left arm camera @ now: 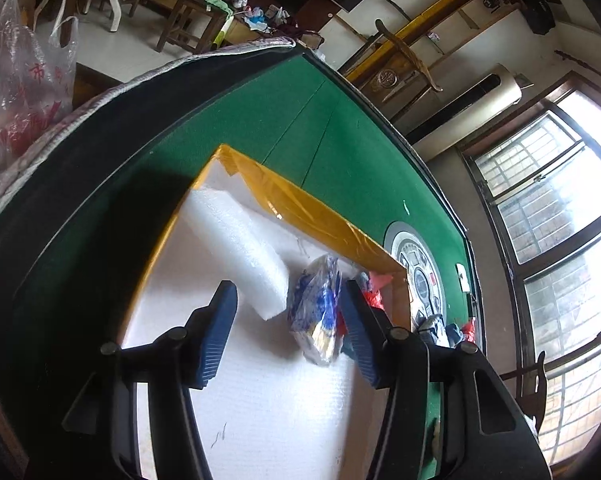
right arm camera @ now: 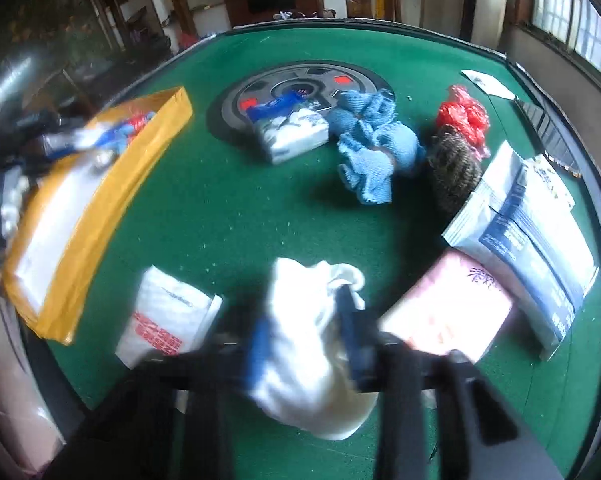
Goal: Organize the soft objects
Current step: 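Carry the foam block into the tray and open the left gripper, then carry the white towel into the tray and open the right gripper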
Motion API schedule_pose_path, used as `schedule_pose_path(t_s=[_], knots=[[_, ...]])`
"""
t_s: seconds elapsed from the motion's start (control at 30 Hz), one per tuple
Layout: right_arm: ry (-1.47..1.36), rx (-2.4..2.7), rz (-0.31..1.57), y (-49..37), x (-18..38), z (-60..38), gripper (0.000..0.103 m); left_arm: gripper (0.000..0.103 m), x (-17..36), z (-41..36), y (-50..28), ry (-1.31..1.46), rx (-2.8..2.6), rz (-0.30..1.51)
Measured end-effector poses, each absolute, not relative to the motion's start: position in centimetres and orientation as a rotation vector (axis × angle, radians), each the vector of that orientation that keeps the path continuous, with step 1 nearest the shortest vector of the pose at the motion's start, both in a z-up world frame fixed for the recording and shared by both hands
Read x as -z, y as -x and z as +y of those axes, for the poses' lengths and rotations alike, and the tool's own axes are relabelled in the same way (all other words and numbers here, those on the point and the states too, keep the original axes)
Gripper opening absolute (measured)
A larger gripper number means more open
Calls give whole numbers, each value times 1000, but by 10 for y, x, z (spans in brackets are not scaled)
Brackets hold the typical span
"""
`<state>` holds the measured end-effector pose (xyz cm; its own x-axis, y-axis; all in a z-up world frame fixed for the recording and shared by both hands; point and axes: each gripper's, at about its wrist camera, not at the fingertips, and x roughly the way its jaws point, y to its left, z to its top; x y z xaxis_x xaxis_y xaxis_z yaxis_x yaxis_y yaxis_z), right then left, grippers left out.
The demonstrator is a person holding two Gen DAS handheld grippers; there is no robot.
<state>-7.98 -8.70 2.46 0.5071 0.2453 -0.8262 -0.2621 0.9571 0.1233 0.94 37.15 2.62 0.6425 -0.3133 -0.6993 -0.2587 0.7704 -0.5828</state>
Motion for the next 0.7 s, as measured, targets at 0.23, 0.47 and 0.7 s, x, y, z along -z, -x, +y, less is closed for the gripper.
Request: schedule_pose_path(t_s=[0.23, 0.47, 0.7], knots=[[-71, -347, 888, 82, -68, -92, 18, 59, -38, 376, 22, 637, -48, 933], [-40, -551, 842, 74, -108, -14, 18, 61, -49, 383, 73, 749, 31, 809], [131, -706, 883, 64, -90, 111, 18, 63, -50, 381, 107, 761, 56, 764]])
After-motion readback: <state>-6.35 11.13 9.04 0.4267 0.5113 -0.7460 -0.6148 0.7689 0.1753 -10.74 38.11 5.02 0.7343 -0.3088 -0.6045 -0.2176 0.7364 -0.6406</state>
